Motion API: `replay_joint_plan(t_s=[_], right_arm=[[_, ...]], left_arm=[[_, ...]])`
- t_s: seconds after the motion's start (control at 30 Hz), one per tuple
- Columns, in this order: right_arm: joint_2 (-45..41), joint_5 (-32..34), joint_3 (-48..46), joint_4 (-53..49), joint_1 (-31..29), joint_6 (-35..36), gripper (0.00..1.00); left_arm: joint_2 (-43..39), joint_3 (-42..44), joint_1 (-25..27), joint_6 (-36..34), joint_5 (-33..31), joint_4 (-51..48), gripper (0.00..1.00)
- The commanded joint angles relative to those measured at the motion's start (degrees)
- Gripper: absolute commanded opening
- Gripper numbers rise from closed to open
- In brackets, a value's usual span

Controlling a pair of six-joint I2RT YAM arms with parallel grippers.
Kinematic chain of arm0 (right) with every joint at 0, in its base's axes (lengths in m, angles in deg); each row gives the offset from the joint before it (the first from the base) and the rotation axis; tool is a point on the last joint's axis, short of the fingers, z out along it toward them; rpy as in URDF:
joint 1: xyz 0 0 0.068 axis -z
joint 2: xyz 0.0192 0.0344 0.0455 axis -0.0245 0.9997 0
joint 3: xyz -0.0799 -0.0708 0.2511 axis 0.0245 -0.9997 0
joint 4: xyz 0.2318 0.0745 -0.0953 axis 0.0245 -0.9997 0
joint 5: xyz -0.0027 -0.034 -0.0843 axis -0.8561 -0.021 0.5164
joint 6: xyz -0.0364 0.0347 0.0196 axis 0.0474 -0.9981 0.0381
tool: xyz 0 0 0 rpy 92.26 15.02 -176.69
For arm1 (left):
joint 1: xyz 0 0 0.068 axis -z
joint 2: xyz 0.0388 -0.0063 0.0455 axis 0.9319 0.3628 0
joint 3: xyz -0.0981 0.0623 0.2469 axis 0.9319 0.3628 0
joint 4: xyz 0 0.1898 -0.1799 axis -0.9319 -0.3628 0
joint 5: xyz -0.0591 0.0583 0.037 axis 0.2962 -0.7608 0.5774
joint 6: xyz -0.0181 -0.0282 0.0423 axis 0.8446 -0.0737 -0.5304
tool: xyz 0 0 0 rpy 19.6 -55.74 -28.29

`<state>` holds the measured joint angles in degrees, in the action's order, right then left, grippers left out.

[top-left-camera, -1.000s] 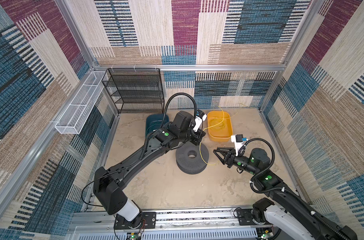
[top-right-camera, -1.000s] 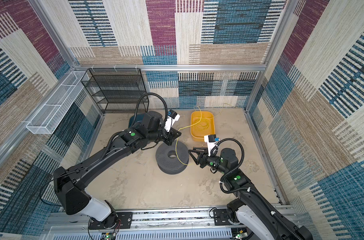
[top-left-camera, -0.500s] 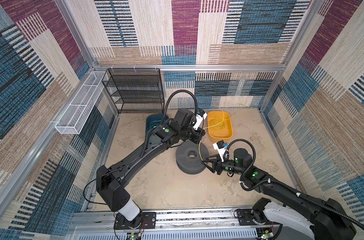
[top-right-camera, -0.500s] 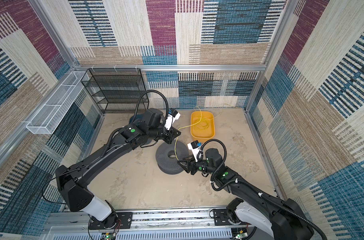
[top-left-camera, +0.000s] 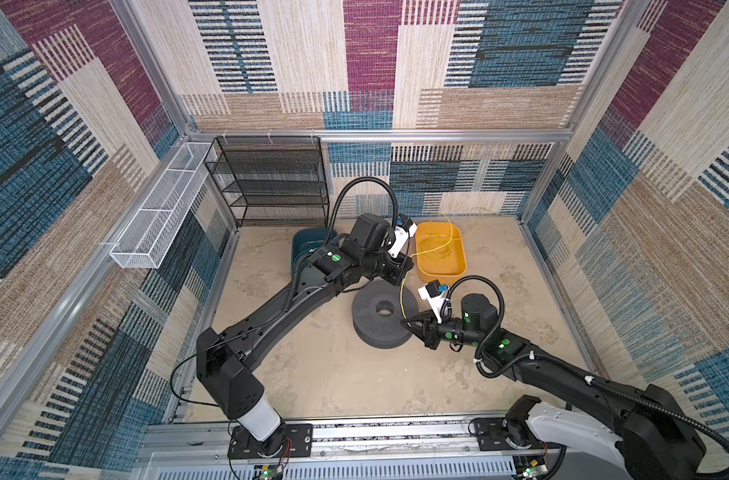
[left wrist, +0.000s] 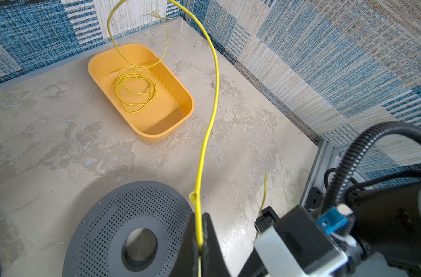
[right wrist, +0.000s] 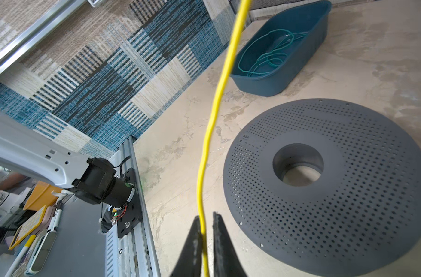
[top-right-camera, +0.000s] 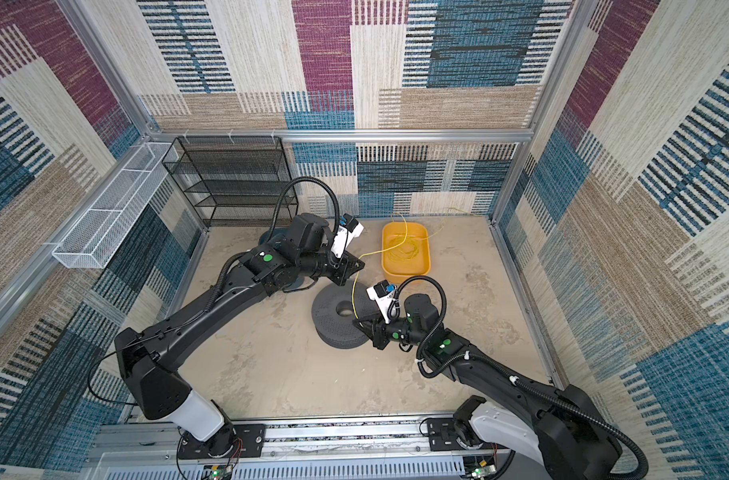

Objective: Wrap the cables

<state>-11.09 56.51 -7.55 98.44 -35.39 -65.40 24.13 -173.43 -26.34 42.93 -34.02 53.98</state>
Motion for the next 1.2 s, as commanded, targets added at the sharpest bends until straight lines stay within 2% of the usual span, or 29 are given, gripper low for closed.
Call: replay_joint_plan(t_s=[0.0,0.07,0.2,0.23,0.33,0.4,0.53,0.67,0.83,0.9,1.0,1.17], right_arm=[[-0.2,-0.5,0.6,3.6,0.0,-0.9,0.03],[-0.4,-1.1,0.4,4.7,0.1,-1.8,0.0],[-0.5,-1.5,0.0,6.4,0.0,-3.2,0.0],[-0.6,-1.4,-0.1,6.8,0.0,-3.6,0.0],[-0.9,-0.3,-0.9,9.6,0.0,-6.1,0.0],[-1.2,1.9,-1.2,11.3,0.0,-8.6,0.0],[-2.4,9.0,-2.8,18.3,0.1,-16.2,0.0],[-2.7,15.2,-3.2,25.9,0.1,-23.4,0.0],[-3.2,23.7,-2.3,31.7,0.1,-30.6,0.0],[-3.1,26.5,-2.6,34.8,0.1,-34.1,0.0],[-1.9,28.2,-2.7,38.6,0.1,-39.2,0.0],[1.2,27.4,-3.5,44.1,0.1,-46.1,0.0]], left_arm=[[0.2,-0.9,-0.1,-1.5,1.2,-0.9,0.0],[0.2,-1.1,-0.1,-1.7,1.4,-1.0,0.0],[0.6,-1.7,-0.1,-1.9,1.6,-1.3,0.0],[0.6,-1.7,-0.1,-1.9,1.6,-1.3,0.04],[0.2,-2.0,-0.1,-2.2,1.5,-1.5,0.42],[-1.3,-1.4,0.0,-3.0,-0.1,-1.7,0.51],[-9.0,5.7,-0.3,-3.4,-4.5,2.8,0.59],[-21.2,21.3,-0.2,-1.8,-8.2,15.7,0.63],[-31.0,39.4,0.3,1.6,-2.1,30.8,0.55],[-32.2,45.0,0.7,3.0,-0.2,36.7,0.54],[-30.6,53.9,1.8,8.1,1.9,55.3,0.55],[-21.8,56.0,4.2,11.3,0.1,74.8,0.57]])
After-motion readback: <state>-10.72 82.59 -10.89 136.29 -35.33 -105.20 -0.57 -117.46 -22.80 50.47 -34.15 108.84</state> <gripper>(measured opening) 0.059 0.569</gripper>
